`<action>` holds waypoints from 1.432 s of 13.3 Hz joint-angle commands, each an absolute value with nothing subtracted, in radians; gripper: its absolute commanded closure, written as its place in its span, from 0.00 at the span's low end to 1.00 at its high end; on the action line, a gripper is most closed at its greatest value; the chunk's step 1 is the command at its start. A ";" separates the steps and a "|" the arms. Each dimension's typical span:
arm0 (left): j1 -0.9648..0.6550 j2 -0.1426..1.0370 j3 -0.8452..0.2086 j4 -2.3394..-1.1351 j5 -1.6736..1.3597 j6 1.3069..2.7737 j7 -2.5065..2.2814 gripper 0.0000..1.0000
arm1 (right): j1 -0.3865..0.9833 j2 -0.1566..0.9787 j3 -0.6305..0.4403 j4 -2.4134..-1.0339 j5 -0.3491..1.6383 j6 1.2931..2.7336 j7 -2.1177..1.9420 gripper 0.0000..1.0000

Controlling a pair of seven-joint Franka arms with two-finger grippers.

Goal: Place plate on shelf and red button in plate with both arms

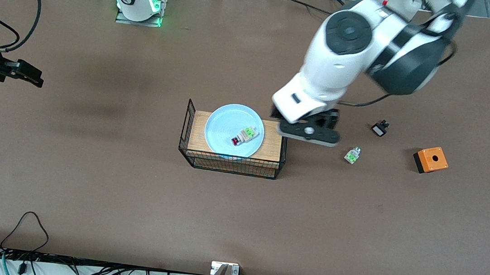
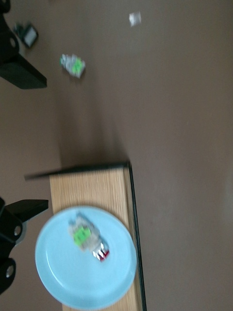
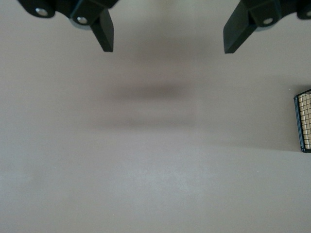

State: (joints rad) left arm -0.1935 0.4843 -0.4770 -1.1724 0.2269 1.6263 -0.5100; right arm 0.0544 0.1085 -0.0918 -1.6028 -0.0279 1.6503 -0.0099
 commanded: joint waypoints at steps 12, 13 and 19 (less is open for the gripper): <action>0.015 -0.064 -0.125 -1.655 0.035 1.628 -0.037 0.00 | 0.052 0.091 -0.094 -1.605 -0.011 1.635 -0.028 0.00; 0.009 -0.064 -0.109 -1.660 0.029 1.626 -0.037 0.00 | 0.052 0.091 -0.094 -1.605 -0.011 1.634 -0.028 0.00; -0.054 -0.061 -0.023 -1.678 0.020 1.601 -0.040 0.00 | 0.052 0.087 -0.094 -1.605 -0.011 1.634 -0.029 0.00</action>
